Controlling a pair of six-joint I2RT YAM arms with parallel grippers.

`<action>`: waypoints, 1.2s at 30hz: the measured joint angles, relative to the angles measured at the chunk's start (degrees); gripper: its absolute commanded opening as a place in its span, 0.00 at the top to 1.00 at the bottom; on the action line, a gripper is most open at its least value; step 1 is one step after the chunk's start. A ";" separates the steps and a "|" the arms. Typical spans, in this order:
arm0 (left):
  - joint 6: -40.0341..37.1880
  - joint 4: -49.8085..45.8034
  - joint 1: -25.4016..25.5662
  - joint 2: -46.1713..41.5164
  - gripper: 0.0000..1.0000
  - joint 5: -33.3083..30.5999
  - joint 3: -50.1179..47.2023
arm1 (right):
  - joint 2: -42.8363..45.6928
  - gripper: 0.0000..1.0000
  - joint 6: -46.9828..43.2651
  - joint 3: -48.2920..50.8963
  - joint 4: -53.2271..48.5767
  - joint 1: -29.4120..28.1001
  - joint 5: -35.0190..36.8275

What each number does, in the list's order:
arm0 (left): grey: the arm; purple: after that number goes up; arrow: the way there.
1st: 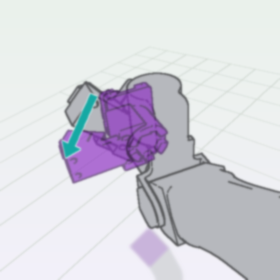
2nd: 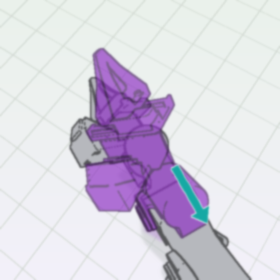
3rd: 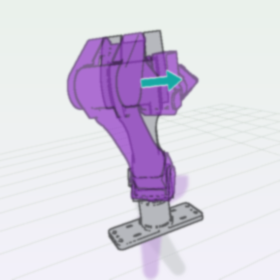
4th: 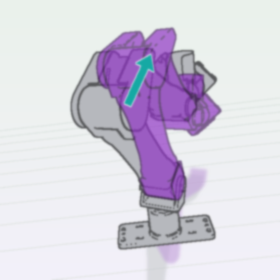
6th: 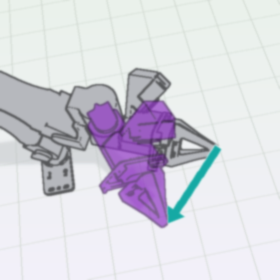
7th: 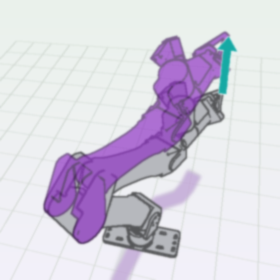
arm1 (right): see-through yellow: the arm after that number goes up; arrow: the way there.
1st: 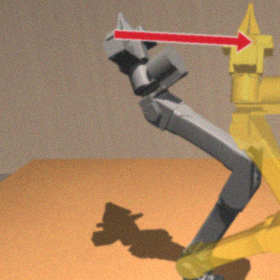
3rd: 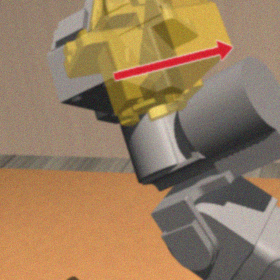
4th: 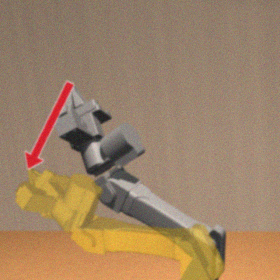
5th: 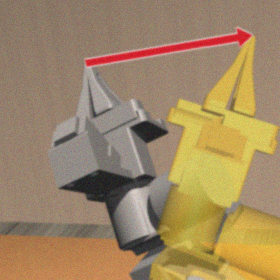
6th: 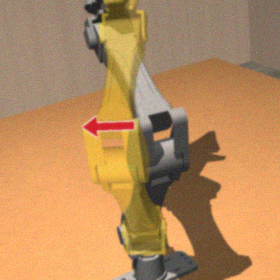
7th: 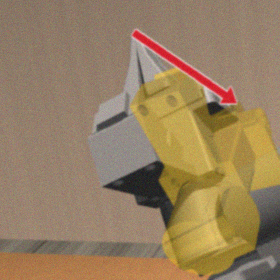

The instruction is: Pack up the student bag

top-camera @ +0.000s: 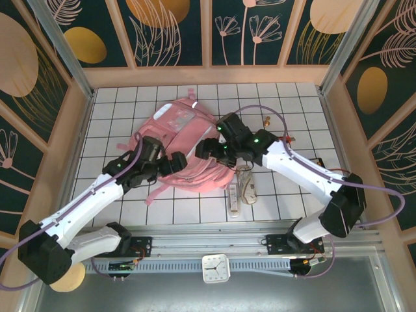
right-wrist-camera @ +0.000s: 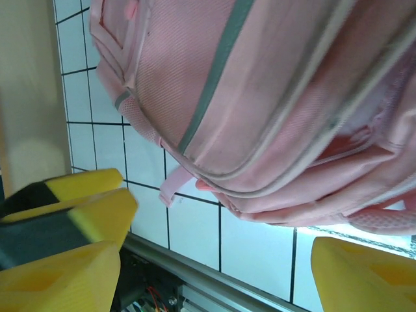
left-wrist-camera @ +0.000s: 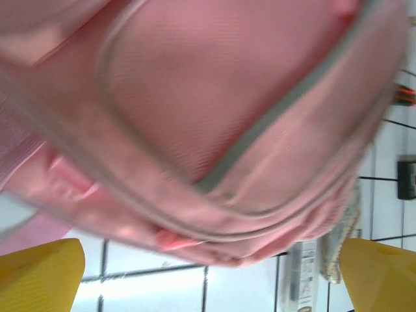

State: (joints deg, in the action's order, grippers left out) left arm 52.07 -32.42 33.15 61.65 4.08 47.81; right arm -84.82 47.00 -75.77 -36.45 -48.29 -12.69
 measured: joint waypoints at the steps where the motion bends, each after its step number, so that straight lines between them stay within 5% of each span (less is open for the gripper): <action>1: 1.27 -0.17 -1.05 -0.57 0.03 0.57 -0.83 | -0.94 0.22 -0.02 -0.94 0.04 -0.92 0.74; 17: 11.39 16.06 -10.58 2.93 0.32 12.20 -13.94 | -6.75 0.22 0.55 -4.70 -0.26 -7.37 5.92; 24: 11.96 23.56 -10.78 9.33 0.61 14.64 -14.08 | -6.75 0.22 0.94 -4.72 -1.40 -7.37 6.75; 30: 11.63 29.70 -10.78 13.75 0.61 15.93 -15.28 | -6.75 0.22 0.94 -4.74 -2.29 -7.37 6.95; 36: 11.15 33.77 -10.78 16.50 0.51 16.74 -15.93 | -6.75 0.22 0.94 -4.76 -3.30 -7.37 7.10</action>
State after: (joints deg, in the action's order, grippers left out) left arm 63.22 1.34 22.37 78.15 20.82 31.88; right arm -91.57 47.94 -80.53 -39.75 -55.66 -5.58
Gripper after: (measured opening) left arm 0.483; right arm 0.778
